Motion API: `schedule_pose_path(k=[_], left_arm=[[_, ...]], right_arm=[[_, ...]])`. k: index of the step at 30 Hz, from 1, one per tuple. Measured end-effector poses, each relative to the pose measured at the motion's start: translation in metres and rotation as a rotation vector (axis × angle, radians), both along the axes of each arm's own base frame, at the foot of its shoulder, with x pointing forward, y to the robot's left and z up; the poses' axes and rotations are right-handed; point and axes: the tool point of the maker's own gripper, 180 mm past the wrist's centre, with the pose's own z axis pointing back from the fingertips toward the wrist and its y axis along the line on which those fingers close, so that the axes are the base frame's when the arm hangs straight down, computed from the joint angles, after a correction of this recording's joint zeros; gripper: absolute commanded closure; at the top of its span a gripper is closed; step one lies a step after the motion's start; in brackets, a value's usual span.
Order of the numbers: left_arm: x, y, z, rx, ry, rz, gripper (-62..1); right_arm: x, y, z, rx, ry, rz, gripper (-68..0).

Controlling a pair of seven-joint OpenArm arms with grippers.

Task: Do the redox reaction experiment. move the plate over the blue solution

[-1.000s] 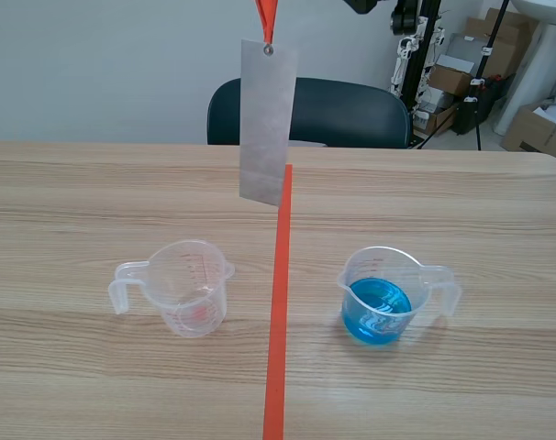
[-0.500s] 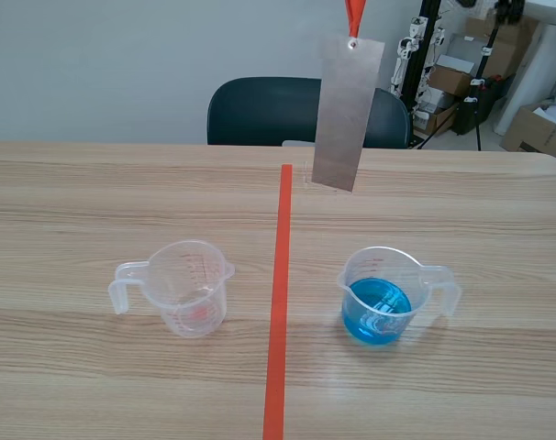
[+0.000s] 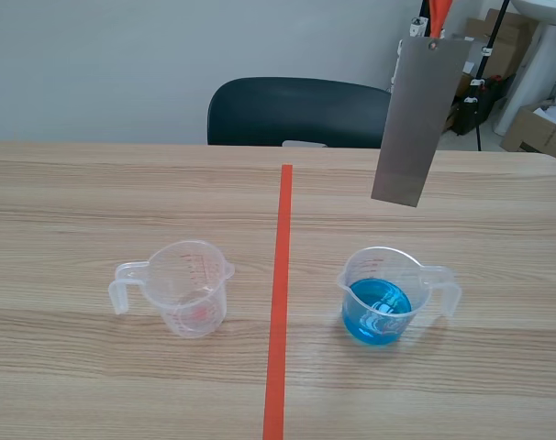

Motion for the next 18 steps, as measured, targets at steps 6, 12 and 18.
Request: schedule_pose_path(k=[6, 12, 18], left_arm=[[0.0, 0.0, 0.0, 0.0, 0.0, 0.0, -62.3], [0.0, 0.0, 0.0, 0.0, 0.0, 0.0, -62.3], [0.0, 0.0, 0.0, 0.0, 0.0, 0.0, -62.3]], right_arm=[[0.001, -0.021, 0.003, -0.044, -0.01, -0.054, 0.3], [0.001, -0.035, 0.004, -0.08, -0.017, -0.091, 0.3], [0.001, -0.039, 0.005, -0.09, -0.023, -0.102, 0.3]])
